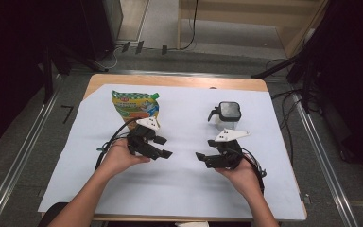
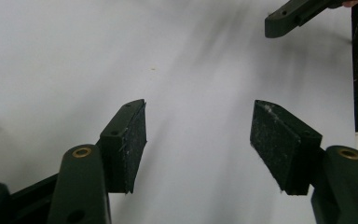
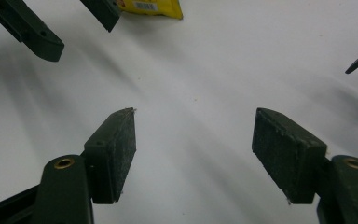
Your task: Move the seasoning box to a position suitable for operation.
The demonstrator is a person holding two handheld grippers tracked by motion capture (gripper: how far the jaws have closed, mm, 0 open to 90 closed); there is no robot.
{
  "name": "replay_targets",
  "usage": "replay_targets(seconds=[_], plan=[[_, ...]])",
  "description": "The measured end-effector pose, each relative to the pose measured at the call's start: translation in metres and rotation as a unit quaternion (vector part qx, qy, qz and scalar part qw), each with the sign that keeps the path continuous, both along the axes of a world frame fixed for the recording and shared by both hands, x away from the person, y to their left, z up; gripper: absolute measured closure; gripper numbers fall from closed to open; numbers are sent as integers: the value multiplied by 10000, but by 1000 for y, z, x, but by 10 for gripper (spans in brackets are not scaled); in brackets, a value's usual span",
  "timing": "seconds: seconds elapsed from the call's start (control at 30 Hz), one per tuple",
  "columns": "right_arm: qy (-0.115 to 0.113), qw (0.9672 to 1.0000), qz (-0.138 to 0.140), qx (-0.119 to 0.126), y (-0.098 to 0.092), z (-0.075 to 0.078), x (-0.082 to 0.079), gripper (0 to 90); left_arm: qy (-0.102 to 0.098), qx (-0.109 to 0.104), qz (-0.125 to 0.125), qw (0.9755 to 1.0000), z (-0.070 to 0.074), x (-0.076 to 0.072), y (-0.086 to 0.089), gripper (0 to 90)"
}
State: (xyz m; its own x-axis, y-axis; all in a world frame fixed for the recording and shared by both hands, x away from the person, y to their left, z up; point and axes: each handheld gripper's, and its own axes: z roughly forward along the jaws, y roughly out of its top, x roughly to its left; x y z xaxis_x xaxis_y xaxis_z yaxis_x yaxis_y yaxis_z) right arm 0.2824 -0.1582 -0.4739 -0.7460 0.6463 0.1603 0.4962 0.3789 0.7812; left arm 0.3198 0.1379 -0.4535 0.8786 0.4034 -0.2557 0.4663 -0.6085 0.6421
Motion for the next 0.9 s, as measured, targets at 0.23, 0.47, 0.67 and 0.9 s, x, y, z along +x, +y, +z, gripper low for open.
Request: replay_targets(seconds=[0.23,0.47,0.67,0.9], plan=[[-47,9999,-139,50,-3,2,-3,309,-66,-165,-68,9998,2,-2,-1,339],[-62,9997,-189,116,-6,3,-3,308,-186,-170,-97,9996,4,-2,0,346],[-70,9998,-164,105,-6,3,-4,320,-122,-504,-176,9985,11,-2,2,353],[-104,9998,-129,93,-4,4,-5,340,-107,-419,-177,9989,11,-2,1,353]])
